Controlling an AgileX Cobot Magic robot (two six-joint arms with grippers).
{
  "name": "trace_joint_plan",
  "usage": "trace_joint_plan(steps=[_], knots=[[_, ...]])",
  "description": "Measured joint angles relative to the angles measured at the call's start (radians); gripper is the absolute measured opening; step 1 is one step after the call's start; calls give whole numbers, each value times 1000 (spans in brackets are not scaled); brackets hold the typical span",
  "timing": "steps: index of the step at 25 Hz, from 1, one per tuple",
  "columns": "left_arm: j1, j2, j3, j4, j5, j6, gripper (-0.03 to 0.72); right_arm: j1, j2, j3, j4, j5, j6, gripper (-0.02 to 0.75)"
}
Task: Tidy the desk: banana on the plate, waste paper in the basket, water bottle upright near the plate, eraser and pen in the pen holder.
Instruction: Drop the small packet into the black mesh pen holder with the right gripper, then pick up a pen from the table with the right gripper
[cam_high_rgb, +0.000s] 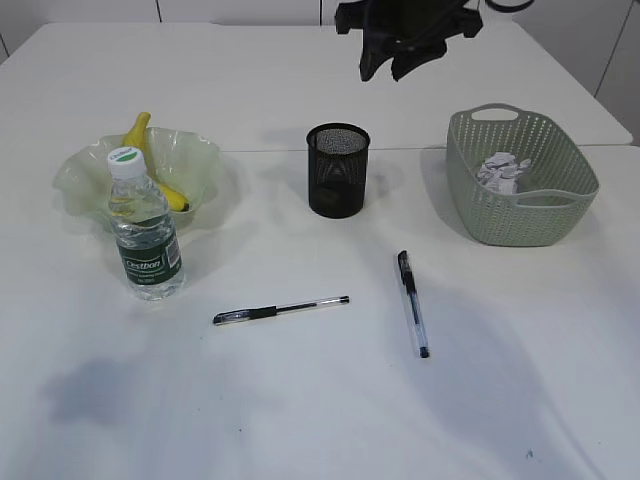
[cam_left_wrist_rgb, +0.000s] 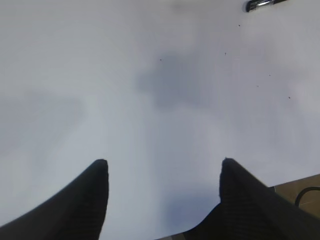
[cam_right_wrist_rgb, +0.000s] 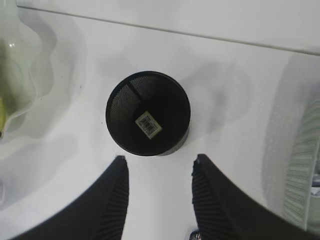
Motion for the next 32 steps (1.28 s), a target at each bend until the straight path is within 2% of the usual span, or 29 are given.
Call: trace_joint_plan(steps=[7,16,21,32], knots=[[0,0,0,0,0,0,488,0,-137,100,-27,4,0,319],[0,0,0,0,0,0,488,0,-345,569,-48,4,-2,319],[0,0,0,0,0,0,488,7,-361,722,-46,0,39,319],[0,0,0,0,-2,0,488,17,-353,776,-38,-31,166,320]])
